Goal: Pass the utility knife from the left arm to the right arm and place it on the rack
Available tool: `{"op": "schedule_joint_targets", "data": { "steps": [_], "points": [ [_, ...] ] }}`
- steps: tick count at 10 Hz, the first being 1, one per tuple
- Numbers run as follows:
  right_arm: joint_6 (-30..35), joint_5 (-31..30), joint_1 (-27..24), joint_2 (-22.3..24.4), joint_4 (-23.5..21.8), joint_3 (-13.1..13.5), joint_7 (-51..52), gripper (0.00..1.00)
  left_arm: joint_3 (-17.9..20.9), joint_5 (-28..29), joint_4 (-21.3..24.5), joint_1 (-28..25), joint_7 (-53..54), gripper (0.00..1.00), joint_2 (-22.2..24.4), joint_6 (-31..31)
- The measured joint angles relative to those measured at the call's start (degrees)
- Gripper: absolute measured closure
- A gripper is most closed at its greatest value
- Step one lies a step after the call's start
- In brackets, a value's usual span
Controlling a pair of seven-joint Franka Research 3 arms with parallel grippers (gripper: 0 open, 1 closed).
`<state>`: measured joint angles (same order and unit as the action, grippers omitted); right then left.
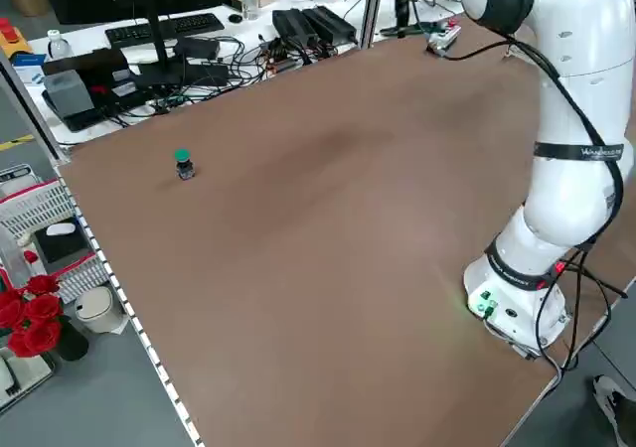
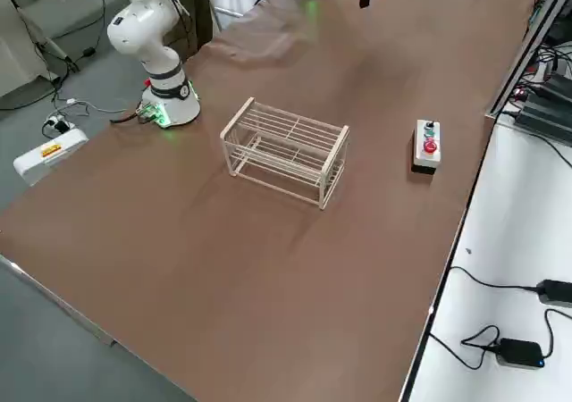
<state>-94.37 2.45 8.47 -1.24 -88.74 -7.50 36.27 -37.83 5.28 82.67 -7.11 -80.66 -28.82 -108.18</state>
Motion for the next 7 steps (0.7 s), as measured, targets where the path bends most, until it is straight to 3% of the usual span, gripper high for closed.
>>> {"op": "schedule_joint_targets", "data": {
  "steps": [2, 4, 7],
  "points": [
    [-2.4, 1.0, 0.4, -0.3, 0.0, -4.1, 2.9, 0.0, -4.2, 0.0, -1.1, 0.3, -9.0, 0.65, 0.2, 0.2],
    [-7.5, 3.4, 0.5, -2.1, -0.2, -6.1, 11.7, 0.0, -7.7, 0.0, -2.0, 0.4, -15.5, 0.65, 0.3, 0.2],
    [-12.7, 7.0, 0.5, -4.6, 0.0, -9.9, 13.3, 0.0, -9.2, 0.0, -3.4, 3.2, -26.5, 0.65, 0.8, -0.5]
  ]
}}
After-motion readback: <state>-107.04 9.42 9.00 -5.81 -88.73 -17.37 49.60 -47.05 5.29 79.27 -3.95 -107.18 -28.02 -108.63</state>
